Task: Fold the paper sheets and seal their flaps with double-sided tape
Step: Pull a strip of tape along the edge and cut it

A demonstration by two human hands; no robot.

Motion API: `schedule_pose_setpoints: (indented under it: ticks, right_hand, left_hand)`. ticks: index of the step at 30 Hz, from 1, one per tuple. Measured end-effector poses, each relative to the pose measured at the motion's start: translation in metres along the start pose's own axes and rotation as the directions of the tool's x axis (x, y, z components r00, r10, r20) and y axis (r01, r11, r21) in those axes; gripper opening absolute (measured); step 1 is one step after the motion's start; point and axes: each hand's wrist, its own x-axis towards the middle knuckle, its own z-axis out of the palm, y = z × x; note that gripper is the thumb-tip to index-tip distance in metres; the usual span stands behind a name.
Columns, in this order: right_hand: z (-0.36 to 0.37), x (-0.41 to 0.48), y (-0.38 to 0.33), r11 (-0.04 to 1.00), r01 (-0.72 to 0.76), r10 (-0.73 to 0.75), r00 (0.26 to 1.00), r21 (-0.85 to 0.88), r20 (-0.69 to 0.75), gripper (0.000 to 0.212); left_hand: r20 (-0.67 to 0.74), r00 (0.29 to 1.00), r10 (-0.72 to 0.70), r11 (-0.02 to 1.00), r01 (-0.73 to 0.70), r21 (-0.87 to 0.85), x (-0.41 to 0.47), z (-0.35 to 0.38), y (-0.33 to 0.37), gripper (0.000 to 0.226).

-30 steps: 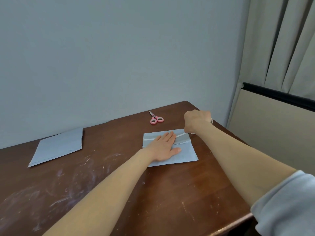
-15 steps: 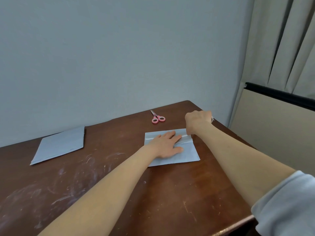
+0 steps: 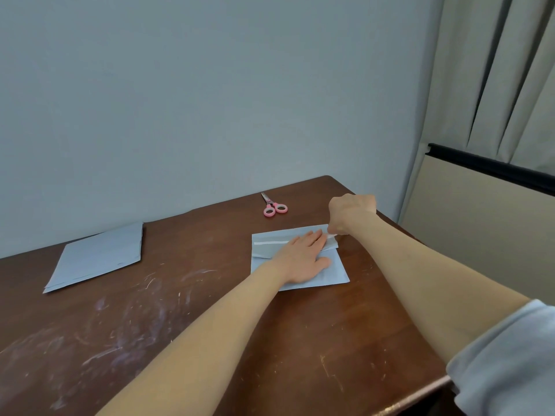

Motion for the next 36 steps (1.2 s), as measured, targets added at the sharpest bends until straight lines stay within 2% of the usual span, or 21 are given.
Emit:
schedule_pose_setpoints:
  ticks: [13,17,21,30,36]
  right_hand:
    - [0.006,-0.001,-0.001,1.0,0.017,-0.018,0.999,-0.022,-0.029,0.005]
    - [0.002,0.0,-0.003,0.999,0.032,-0.031,0.999,0.018,-0.036,0.003]
    - [-0.004,-0.002,-0.01,0.996,0.046,-0.048,0.999,0.078,0.021,0.003]
    - [-0.01,-0.001,-0.044,0.975,0.125,-0.133,0.991,0.184,0.032,0.027]
    - [-0.017,0.006,-0.05,0.956,0.15,-0.165,0.986,0.252,0.036,0.028]
  left_hand:
    - [-0.031,0.999,-0.007,0.999,0.008,0.042,0.0,0.004,-0.005,0.059]
    - [-0.054,0.998,-0.008,0.998,0.012,0.069,-0.004,0.008,-0.009,0.06]
    - [-0.066,0.998,-0.015,0.996,0.021,0.082,-0.011,0.009,-0.019,0.059]
    - [-0.054,0.995,-0.08,0.993,0.084,0.078,-0.046,0.007,-0.068,0.058]
    - [-0.047,0.994,-0.098,0.993,0.1,0.061,-0.05,0.008,-0.075,0.059]
